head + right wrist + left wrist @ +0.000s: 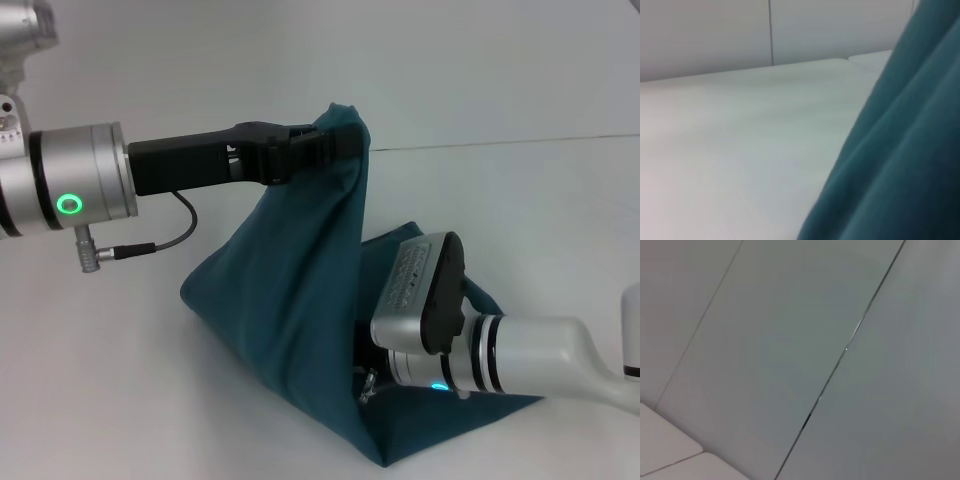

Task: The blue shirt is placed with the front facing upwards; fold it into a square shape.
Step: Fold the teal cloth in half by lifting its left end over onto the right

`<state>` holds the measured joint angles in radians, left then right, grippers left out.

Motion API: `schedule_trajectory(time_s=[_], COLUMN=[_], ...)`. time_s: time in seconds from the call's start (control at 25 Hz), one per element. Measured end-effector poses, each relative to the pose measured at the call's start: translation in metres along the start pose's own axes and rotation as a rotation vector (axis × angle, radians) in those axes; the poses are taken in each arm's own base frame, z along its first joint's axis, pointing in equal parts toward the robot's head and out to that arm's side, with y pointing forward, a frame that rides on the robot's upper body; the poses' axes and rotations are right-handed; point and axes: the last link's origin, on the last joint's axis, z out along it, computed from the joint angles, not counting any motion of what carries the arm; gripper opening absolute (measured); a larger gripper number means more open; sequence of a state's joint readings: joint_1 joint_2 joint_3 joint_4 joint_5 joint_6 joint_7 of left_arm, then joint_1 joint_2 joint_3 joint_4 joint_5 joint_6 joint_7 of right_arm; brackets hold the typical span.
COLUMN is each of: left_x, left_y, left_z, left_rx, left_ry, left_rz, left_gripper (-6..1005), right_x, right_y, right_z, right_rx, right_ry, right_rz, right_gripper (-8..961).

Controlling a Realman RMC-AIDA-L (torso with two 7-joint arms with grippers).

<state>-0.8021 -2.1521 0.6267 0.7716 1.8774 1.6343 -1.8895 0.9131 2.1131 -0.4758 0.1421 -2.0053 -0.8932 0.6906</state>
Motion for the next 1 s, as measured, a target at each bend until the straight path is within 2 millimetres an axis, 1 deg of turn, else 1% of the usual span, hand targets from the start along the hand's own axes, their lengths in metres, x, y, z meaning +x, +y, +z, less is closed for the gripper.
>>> schedule_trajectory(time_s=[0.16,0.48,0.76,1.0], left_x=[-0.002,-0.002,-0.009,-0.016], left_y=[-0.002,-0.001,0.002,0.003], left_z=[-0.002,0.001,0.026,0.05], left_rx=[0.011,0.006,-0.024,-0.035], left_ry=[0.002,0.0,-0.038,-0.069], left_rz=[-0.002,0.001,-0.011,-0.023], left_gripper=[32,33,32,32], right_x=[0.005,0.018,0.029,0.034], right_y=[-0.003,-0.017,-0.035,-0.05], right_z=[-0.005,-0.027,-0.054,-0.077], right_rx=[0.037,0.132,0.251,0.315], right_ry=[-0.014,-0.068,-0.137,-0.179], right_rz=[0.024,0.063,0.127,0.174], right_gripper=[-1,0,0,0])
